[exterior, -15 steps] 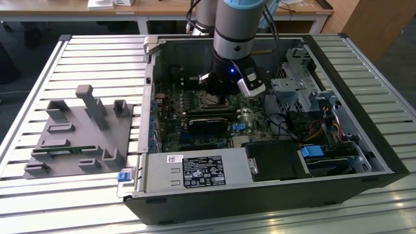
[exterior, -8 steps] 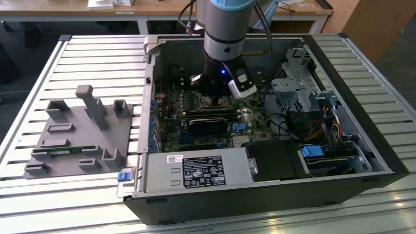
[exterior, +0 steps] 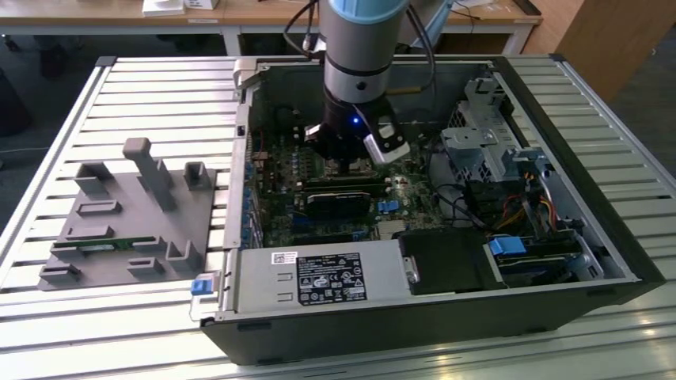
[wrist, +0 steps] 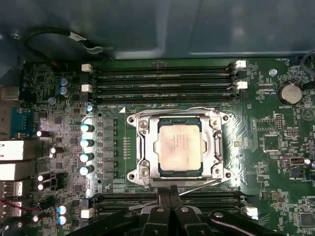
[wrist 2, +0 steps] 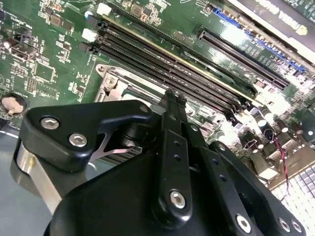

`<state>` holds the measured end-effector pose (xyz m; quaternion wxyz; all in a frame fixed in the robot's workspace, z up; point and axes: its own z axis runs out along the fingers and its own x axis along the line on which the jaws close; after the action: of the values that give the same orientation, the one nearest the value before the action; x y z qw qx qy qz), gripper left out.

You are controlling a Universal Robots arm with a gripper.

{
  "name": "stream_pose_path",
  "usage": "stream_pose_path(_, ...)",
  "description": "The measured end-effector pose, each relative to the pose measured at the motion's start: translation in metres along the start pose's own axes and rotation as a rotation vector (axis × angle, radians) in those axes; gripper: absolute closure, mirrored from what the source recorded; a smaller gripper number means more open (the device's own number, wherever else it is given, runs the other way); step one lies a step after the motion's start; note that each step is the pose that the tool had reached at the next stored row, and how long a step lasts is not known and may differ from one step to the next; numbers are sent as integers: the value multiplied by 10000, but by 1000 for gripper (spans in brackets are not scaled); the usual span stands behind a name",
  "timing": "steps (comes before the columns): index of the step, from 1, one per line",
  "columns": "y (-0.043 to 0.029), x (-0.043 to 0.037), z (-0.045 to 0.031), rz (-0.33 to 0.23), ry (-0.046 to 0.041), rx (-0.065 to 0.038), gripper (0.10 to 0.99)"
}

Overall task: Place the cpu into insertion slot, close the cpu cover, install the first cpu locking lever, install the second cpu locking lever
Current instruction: 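Install the second cpu locking lever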

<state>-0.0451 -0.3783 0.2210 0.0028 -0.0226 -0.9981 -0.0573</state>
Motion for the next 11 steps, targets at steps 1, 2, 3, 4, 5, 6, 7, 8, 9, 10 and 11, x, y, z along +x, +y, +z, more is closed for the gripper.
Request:
stream_pose_path(1,-3,1,8,1,1,-23,980)
stream_pose_path(2,-15,0,12,0,4,-63,980)
stream_pose_path(3,-28,-1,14,0,7,-135,980)
stream_pose_path(4,-41,-1,14,0,11,-217,980)
stream_pose_path(5,-54,0,13,0,14,-306,980)
stream_pose_path(6,-68,1,11,-1,18,-387,980)
stream_pose_path(7,-80,5,10,-1,19,-421,980)
stream_pose_path(8,-91,13,9,2,19,-437,980)
stream_pose_path(9,-100,27,9,0,21,-454,980)
stream_pose_path(10,-107,44,9,0,21,-468,980)
stream_pose_path(11,-114,64,9,-1,22,-480,980)
